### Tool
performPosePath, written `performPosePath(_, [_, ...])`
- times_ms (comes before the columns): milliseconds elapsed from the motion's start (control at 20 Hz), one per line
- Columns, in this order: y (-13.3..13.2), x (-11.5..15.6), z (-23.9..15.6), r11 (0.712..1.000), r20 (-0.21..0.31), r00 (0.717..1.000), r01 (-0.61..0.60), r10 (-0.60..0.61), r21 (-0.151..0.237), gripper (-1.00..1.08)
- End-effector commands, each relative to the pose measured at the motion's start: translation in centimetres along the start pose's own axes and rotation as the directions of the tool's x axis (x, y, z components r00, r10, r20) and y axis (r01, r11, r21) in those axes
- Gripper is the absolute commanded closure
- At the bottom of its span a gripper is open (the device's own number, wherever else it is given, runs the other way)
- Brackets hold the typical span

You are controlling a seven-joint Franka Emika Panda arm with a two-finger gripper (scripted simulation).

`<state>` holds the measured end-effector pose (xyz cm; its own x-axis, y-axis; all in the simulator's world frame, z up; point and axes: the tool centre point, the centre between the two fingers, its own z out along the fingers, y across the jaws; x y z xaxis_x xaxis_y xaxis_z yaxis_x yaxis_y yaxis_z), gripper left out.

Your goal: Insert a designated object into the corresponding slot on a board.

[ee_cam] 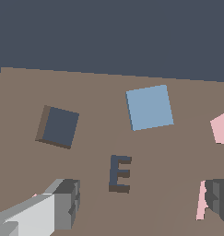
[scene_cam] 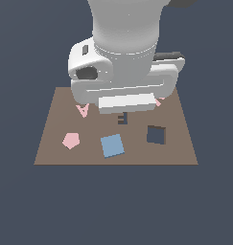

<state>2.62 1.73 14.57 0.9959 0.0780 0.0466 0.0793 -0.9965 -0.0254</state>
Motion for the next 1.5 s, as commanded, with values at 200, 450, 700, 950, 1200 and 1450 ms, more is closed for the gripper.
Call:
performPosePath(200, [1.4,2.0,3.4,0.998,0.017,0.998,0.057,-0.057,-0.006,-0.92])
performPosePath(450, [2.5,3.8,6.3,0.994,0.032,0.994,0.107,-0.106,-0.012,-0.92])
performPosePath(700, [3.2,5.1,8.3,0.99,0.042,0.989,0.141,-0.141,-0.015,-0.92])
performPosePath(950, [3.6,5.9,9.4,0.987,0.048,0.986,0.162,-0.161,-0.017,-0.92])
performPosePath(1200, [3.7,6.3,9.9,0.985,0.051,0.984,0.17,-0.169,-0.017,-0.92])
performPosePath(1450, [3.7,6.3,9.8,0.986,0.05,0.985,0.168,-0.167,-0.017,-0.92])
